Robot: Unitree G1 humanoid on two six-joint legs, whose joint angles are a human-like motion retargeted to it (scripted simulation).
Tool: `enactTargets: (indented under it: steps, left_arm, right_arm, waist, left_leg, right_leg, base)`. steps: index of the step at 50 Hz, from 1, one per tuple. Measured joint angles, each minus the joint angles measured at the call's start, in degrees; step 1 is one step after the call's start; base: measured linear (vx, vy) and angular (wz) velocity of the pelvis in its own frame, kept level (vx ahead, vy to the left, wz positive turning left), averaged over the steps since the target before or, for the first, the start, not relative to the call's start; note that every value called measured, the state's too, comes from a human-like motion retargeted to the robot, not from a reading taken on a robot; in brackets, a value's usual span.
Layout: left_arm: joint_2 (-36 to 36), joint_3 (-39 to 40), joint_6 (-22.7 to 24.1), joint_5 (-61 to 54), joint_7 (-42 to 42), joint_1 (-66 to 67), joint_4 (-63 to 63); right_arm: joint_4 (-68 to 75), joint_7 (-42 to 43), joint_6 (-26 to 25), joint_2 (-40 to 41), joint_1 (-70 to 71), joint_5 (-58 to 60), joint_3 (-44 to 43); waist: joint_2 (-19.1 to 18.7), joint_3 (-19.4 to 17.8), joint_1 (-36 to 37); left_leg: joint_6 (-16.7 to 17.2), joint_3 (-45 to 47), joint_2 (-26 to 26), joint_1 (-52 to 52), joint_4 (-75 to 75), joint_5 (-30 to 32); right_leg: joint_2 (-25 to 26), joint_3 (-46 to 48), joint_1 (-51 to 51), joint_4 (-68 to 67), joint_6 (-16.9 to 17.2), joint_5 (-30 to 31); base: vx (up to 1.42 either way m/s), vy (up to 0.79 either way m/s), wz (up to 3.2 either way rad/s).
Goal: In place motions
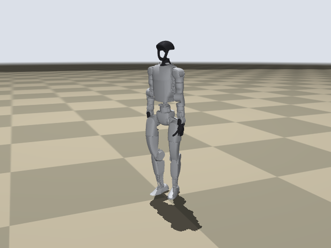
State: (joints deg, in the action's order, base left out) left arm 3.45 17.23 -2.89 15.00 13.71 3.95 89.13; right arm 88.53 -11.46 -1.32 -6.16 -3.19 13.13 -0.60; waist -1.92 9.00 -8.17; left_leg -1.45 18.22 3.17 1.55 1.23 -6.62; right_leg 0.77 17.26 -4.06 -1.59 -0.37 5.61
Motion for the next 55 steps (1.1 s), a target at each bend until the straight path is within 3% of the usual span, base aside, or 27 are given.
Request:
enactTargets:
  steps: [10,21,25,30,35,41,46,50,55]
  left_arm:
    - [0.2,0.2,0.1,-0.3,0.4,0.1,-0.2]
    - [1.0,-0.7,0.0,-0.2,0.9,-1.3,-1.7]
    - [1.5,-0.8,0.2,-0.1,1.0,-1.6,-1.9]
    - [2.5,-1.1,0.1,0.0,0.3,-1.3,-1.5]
    - [3.4,-0.2,-0.4,-0.1,-0.5,-1.8,-0.8]
    - [2.5,0.3,0.5,-2.3,-2.7,-2.4,-1.7]
    - [2.0,-0.5,0.2,-1.5,-5.7,-2.4,-2.0]
    - [1.5,-0.4,0.4,-1.5,-7.2,-2.3,-1.1]
    - [1.1,0.5,0.4,-2.9,-8.5,-1.2,1.8]
  right_arm:
    - [0.7,0.4,-0.1,-0.1,0.1,-0.8,0.3]
    - [0.5,0.8,0.7,0.1,0.2,-0.9,0.8]
    - [0.1,1.4,1.3,0.2,0.6,-2.4,0.5]
    - [0.3,0.7,1.4,0.2,1.2,-2.9,1.5]
    - [1.1,-0.4,1.0,-0.1,1.9,1.1,4.2]
    - [1.5,-0.7,0.6,-0.7,2.1,3.8,5.0]
    - [2.8,-0.3,0.4,-1.1,1.4,2.2,3.9]
    - [3.7,0.0,-0.1,-1.7,1.4,1.9,2.9]
    - [3.7,1.4,-0.4,-2.0,0.8,3.0,2.3]
  waist:
    - [-0.1,-0.2,0.9]
    - [0.4,-1.7,8.1]
    - [0.4,-1.9,9.5]
    - [0.3,-3.1,8.9]
    - [2.2,-3.5,7.3]
    - [2.4,-5.8,8.1]
    - [3.3,-6.7,8.8]
    - [4.0,-7.8,9.8]
    - [3.9,-6.5,6.6]
  left_leg:
    - [-0.4,-0.5,0.1,-0.1,-0.3,-0.3]
    - [-0.9,-1.3,0.0,-2.0,-1.9,0.2]
    - [-1.1,-3.9,-0.1,-3.6,-2.5,1.0]
    - [-1.0,-10.7,0.3,-5.1,-3.4,2.9]
    - [-0.6,-18.0,2.6,-8.8,-5.6,5.6]
    - [2.2,-23.6,3.0,-11.9,-7.2,7.3]
    - [1.4,-27.3,5.2,-14.0,-6.9,6.1]
    - [-1.8,-22.8,5.2,-14.9,-6.3,2.9]
    - [-3.5,-8.2,2.5,-15.8,-4.8,-1.7]
  right_leg:
    - [0.1,1.2,0.7,0.2,0.1,0.0]
    - [0.8,0.1,3.0,-2.5,0.3,-3.3]
    - [0.6,-4.3,1.6,-6.2,1.2,-4.1]
    - [1.2,-18.5,1.6,-7.7,4.5,-6.2]
    - [-1.8,-4.5,1.3,-6.9,1.4,-7.3]
    - [-3.5,5.1,3.6,-4.3,2.6,-7.0]
    - [-4.8,13.3,5.0,-2.6,2.4,-7.5]
    - [-6.1,19.0,6.1,-2.1,2.4,-8.3]
    - [-7.3,29.1,7.3,-1.2,3.6,-9.6]
  base:
    - [0.05,-0.03,0.02]
    - [0.09,-0.06,0.05]
    - [0.1,-0.08,0.6]
    - [0.09,-0.05,1.27]
    - [0.08,-0.04,1.7]
    - [0.02,-0.05,1.63]
    - [0.04,-0.05,1.9]
    - [0.02,-0.05,1.84]
    - [0.12,-0.09,2.27]
